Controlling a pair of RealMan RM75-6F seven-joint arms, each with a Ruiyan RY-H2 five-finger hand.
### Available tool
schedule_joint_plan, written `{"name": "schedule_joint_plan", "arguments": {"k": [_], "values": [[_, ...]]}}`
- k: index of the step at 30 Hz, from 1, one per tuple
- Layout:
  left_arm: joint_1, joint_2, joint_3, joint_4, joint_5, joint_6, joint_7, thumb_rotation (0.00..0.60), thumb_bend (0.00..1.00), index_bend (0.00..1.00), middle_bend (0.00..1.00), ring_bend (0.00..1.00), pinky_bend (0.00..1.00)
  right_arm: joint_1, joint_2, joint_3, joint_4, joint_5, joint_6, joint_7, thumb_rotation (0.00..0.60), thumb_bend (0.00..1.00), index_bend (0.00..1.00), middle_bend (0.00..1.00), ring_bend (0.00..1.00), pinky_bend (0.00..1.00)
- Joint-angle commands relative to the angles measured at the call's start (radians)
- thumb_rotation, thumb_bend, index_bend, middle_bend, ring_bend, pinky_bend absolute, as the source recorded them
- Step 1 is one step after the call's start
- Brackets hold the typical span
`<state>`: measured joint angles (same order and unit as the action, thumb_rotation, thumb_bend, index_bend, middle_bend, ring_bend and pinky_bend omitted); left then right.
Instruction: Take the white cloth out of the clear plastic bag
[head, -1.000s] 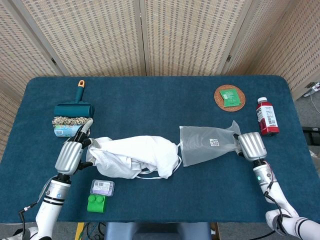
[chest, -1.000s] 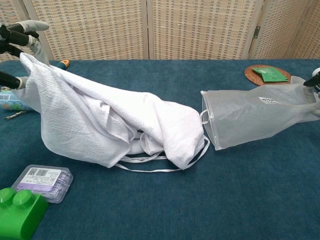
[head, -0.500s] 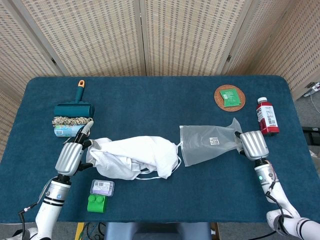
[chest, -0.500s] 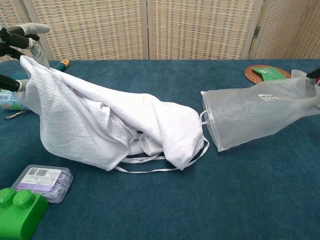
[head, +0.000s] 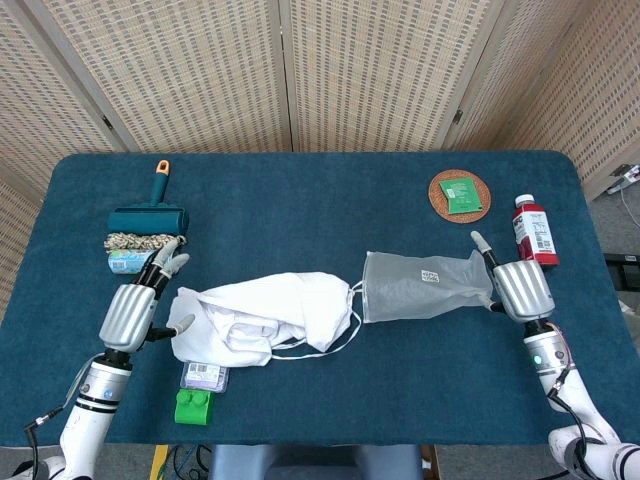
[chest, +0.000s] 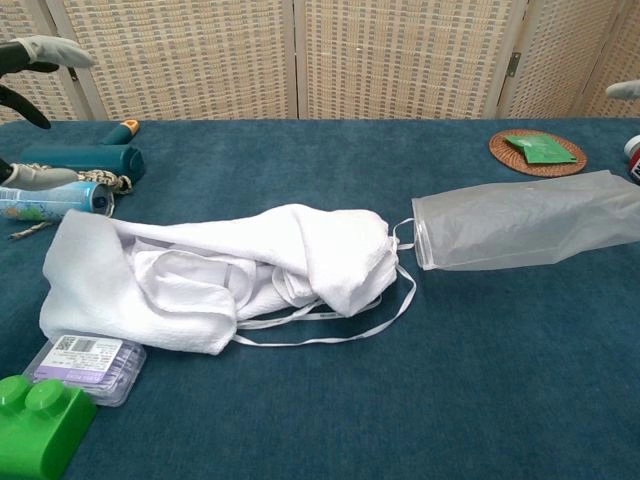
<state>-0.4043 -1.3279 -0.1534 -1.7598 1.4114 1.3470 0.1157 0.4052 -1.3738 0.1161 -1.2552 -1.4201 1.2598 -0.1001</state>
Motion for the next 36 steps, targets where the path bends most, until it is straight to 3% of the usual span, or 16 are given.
{"name": "schedule_joint_plan", "arguments": {"k": [1,5,11,23,36], "values": [[0.006,0.011,0.001,-0.005,-0.005,0.004,0.006,0.600,0.16,0.05,0.00,0.00,0.25,-0.015,0.031,0.000,-0.032,-0.008,0.023,0.000,0.600,0.00,0.00,0.61,0.64,0.86],[0.016,0.028,0.004,-0.012,-0.008,0.009,0.012,0.600,0.15,0.05,0.00,0.00,0.25,-0.034,0.077,0.000,-0.076,-0.013,0.046,-0.003,0.600,0.00,0.00,0.46,0.48,0.78],[0.030,0.047,0.007,-0.016,-0.012,0.017,0.007,0.600,0.15,0.05,0.00,0.00,0.25,-0.060,0.123,0.011,-0.123,0.000,0.077,0.000,0.600,0.00,0.00,0.35,0.36,0.67],[0.076,0.096,0.028,-0.005,-0.004,0.067,0.085,0.600,0.15,0.06,0.00,0.00,0.25,-0.103,0.173,0.016,-0.211,-0.024,0.132,0.112,0.600,0.00,0.04,0.32,0.31,0.52],[0.207,0.193,0.118,0.042,-0.009,0.130,0.051,0.600,0.15,0.08,0.00,0.00,0.25,-0.216,0.274,-0.038,-0.304,-0.087,0.251,0.184,0.600,0.00,0.08,0.32,0.31,0.49]]}}
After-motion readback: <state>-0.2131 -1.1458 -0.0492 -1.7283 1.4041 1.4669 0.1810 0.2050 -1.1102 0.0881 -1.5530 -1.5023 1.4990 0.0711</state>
